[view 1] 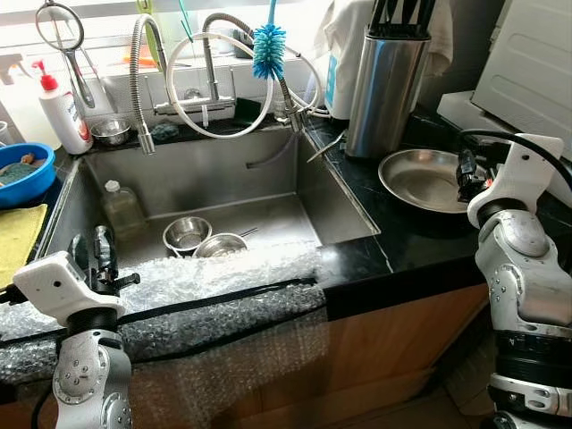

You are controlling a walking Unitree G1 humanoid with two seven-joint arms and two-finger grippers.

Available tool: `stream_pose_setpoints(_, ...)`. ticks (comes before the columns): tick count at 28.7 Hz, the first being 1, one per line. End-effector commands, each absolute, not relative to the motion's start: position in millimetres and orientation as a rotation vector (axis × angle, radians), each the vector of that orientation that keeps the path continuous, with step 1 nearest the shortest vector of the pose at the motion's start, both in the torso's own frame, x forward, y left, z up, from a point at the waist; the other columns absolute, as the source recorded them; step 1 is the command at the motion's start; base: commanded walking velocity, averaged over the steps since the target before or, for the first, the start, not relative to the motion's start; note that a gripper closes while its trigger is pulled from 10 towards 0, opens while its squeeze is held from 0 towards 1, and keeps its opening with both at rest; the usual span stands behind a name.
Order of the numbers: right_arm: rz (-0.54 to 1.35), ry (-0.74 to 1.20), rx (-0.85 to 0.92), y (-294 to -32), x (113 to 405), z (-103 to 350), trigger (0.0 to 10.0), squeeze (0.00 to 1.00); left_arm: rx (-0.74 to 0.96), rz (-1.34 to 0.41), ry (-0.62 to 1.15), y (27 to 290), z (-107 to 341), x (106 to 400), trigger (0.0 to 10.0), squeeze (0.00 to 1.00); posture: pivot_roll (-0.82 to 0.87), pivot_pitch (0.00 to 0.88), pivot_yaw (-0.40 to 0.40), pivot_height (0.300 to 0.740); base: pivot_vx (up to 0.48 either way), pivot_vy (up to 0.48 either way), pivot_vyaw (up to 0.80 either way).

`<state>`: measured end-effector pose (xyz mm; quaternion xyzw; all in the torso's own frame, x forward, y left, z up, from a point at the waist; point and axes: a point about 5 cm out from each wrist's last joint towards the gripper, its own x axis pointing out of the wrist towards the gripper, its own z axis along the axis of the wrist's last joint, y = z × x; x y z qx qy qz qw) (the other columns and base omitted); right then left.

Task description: Kitchen organization

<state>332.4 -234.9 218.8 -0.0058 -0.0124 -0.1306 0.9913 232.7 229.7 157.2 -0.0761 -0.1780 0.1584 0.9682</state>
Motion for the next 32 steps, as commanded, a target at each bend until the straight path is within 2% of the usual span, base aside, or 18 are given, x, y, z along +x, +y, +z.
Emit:
stream_pose_setpoints(1, -0.280, -0.043, -0.017, -238, 329, 221, 10.0, 0.00, -0.169, 0.302, -0.360, 227, 159, 235, 10.0, 0.00, 0.00, 0.000, 0.021, 0.740, 0.000, 0.000, 0.00)
stream_pose_setpoints(8, -0.306, -0.050, -0.014, -241, 327, 222, 10.0, 0.00, -0.172, 0.293, -0.357, 225, 160, 236, 10.0, 0.00, 0.01, 0.000, 0.017, 0.740, 0.000, 0.000, 0.00)
stream_pose_setpoints(17, -0.358, -0.067, 0.084, -254, 331, 236, 10.0, 0.00, -0.187, 0.307, -0.339, 220, 155, 234, 10.0, 0.00, 0.00, 0.000, 0.006, 0.740, 0.000, 0.000, 0.00)
stream_pose_setpoints(20, -0.370, -0.022, 0.203, -259, 339, 235, 10.0, 0.00, -0.191, 0.296, -0.332, 217, 154, 235, 10.0, 0.00, -0.01, 0.000, 0.004, 0.740, 0.000, 0.000, 0.00)
stream_pose_setpoints(25, -0.383, 0.033, 0.277, -264, 346, 230, 10.0, 0.00, -0.196, 0.287, -0.322, 214, 152, 236, 10.0, 0.00, -0.01, 0.000, 0.004, 0.740, 0.000, 0.000, 0.00)
stream_pose_setpoints(29, -0.342, 0.071, 0.246, -264, 353, 223, 10.0, 0.00, -0.196, 0.286, -0.317, 213, 151, 235, 10.0, 0.00, 0.01, 0.000, -0.008, 0.740, 0.000, 0.000, 0.00)
stream_pose_setpoints(32, -0.275, 0.114, 0.096, -261, 353, 214, 10.0, 0.00, -0.197, 0.294, -0.314, 213, 150, 233, 10.0, 0.00, 0.01, 0.000, -0.011, 0.740, 0.000, 0.000, 0.00)
